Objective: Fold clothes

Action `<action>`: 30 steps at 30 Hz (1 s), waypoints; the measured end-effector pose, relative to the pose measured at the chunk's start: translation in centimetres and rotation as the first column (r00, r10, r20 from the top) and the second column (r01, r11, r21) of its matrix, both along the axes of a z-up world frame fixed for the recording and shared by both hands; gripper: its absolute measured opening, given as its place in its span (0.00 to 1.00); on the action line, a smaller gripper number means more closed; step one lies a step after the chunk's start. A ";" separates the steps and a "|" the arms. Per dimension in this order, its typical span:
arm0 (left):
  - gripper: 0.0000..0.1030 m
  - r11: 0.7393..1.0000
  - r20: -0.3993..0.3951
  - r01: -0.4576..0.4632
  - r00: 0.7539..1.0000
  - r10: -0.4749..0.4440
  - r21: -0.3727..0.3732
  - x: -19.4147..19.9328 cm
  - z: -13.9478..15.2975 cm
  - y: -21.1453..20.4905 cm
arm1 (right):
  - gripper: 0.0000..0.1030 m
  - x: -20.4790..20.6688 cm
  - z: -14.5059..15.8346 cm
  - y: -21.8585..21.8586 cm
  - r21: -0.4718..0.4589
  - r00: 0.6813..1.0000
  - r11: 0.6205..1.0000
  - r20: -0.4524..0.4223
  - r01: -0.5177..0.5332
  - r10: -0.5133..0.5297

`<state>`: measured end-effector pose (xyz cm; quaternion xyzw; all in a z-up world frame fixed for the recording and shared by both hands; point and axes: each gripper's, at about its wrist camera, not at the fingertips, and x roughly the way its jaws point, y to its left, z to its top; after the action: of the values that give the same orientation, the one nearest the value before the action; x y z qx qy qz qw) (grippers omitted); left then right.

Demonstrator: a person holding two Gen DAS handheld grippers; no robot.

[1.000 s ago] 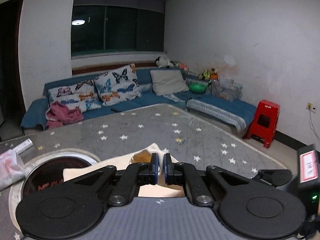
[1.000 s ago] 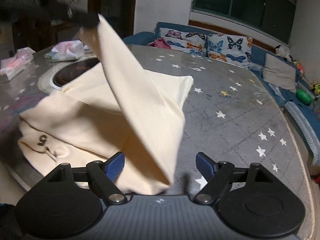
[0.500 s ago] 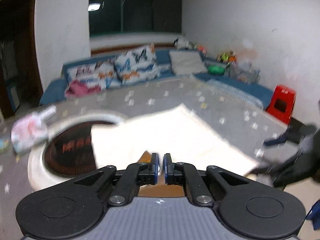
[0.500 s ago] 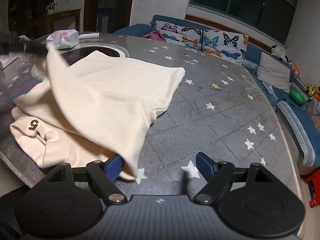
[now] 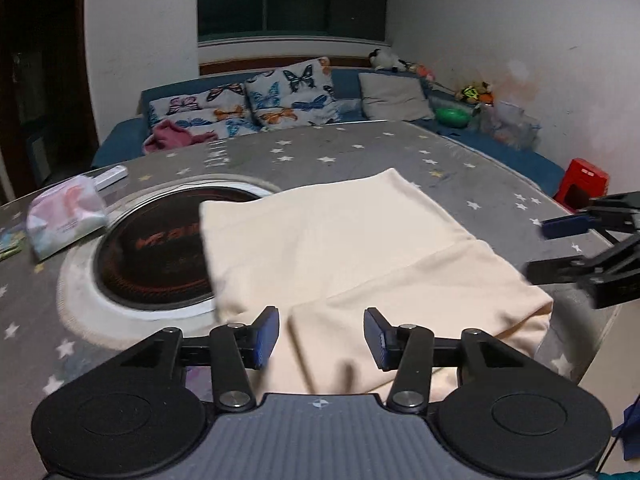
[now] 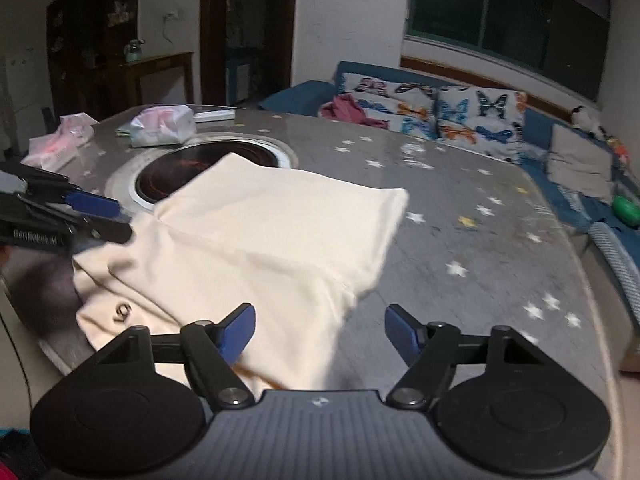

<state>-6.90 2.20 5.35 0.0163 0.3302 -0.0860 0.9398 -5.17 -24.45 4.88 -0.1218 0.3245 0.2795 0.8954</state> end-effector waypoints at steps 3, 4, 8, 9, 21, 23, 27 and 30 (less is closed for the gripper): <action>0.48 1.000 -0.024 -0.011 1.000 0.010 -0.011 1.1 -0.8 -0.2 | 0.59 1.2 -0.5 1.4 0.030 0.999 0.999 -0.019 -0.026 0.026; 0.48 1.000 -0.032 -0.014 0.999 0.014 -0.014 1.5 -1.1 -0.3 | 0.57 1.5 -0.7 1.8 0.036 0.999 0.999 -0.022 -0.031 0.032; 0.47 0.999 -0.066 -0.035 0.997 0.033 -0.020 2.7 -2.1 -0.2 | 0.55 2.7 -2.1 2.8 0.035 0.998 0.999 -0.054 -0.031 0.033; 0.49 0.999 -0.076 -0.043 0.996 0.041 -0.018 2.8 -2.4 -0.1 | 0.55 2.8 -2.4 2.9 0.028 0.998 0.999 -0.060 -0.029 0.030; 0.93 0.997 -0.091 -0.059 0.994 0.055 -0.042 2.8 -2.5 -0.5 | 0.57 2.1 -2.6 3.9 -0.012 0.998 0.999 -0.037 -0.045 0.044; 1.00 0.997 -0.081 -0.071 0.994 0.069 -0.016 2.7 -2.6 -1.1 | 0.58 2.0 -2.7 4.0 -0.014 0.998 0.999 -0.038 -0.044 0.044; 1.00 0.994 -0.076 -0.108 0.991 0.107 -0.002 2.7 -2.7 -0.9 | 0.62 1.8 -2.9 4.0 -0.018 0.998 0.999 -0.034 -0.048 0.047; 1.00 0.991 -0.065 -0.137 0.988 0.137 0.001 2.6 -2.7 -0.4 | 0.63 1.7 -3.0 4.1 -0.022 0.998 0.998 -0.034 -0.052 0.051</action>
<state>-4.30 1.82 2.69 -0.0110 0.3609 -0.0222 0.9323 -3.46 -20.38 1.83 -0.1357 0.3393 0.3009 0.8809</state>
